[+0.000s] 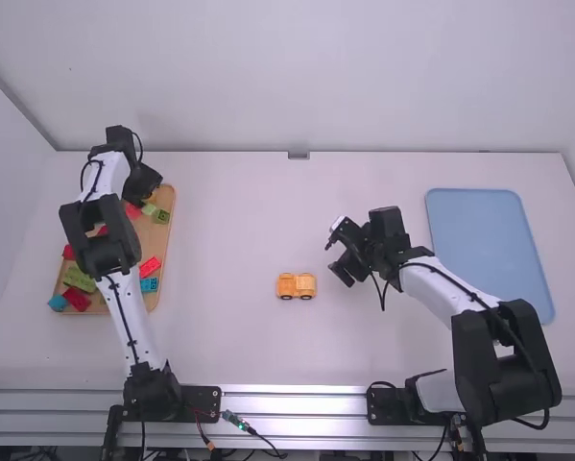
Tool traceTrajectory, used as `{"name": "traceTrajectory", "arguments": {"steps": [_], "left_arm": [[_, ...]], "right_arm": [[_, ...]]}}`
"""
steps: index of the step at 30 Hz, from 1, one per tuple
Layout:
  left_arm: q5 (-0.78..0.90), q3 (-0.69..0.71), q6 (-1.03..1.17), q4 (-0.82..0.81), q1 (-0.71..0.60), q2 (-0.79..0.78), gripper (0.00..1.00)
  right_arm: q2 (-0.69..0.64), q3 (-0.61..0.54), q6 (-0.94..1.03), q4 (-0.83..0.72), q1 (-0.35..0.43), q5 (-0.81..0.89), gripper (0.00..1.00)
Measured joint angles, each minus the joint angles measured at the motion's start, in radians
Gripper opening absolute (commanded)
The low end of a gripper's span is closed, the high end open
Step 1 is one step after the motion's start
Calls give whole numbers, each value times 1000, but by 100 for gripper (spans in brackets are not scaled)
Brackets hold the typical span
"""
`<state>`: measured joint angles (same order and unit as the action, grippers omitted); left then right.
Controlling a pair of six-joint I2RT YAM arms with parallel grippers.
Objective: Assemble lego blocks to make yellow taxi
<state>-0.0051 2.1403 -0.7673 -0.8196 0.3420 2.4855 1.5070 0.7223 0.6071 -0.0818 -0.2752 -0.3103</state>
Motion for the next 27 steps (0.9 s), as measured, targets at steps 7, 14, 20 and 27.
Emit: {"name": "traceTrajectory", "arguments": {"steps": [7, 14, 20, 27], "left_arm": [[-55, 0, -75, -86, 16, 0, 51], [-85, 0, -139, -111, 42, 0, 53], [-66, 0, -159, -111, 47, 0, 91], [-63, 18, -164, -105, 46, 0, 100]], "right_arm": [[0, 0, 0, 0, 0, 0, 99], [0, 0, 3, 0, 0, 0, 99], [0, 0, 5, 0, 0, 0, 99], [0, 0, 2, 0, 0, 1, 99]]}}
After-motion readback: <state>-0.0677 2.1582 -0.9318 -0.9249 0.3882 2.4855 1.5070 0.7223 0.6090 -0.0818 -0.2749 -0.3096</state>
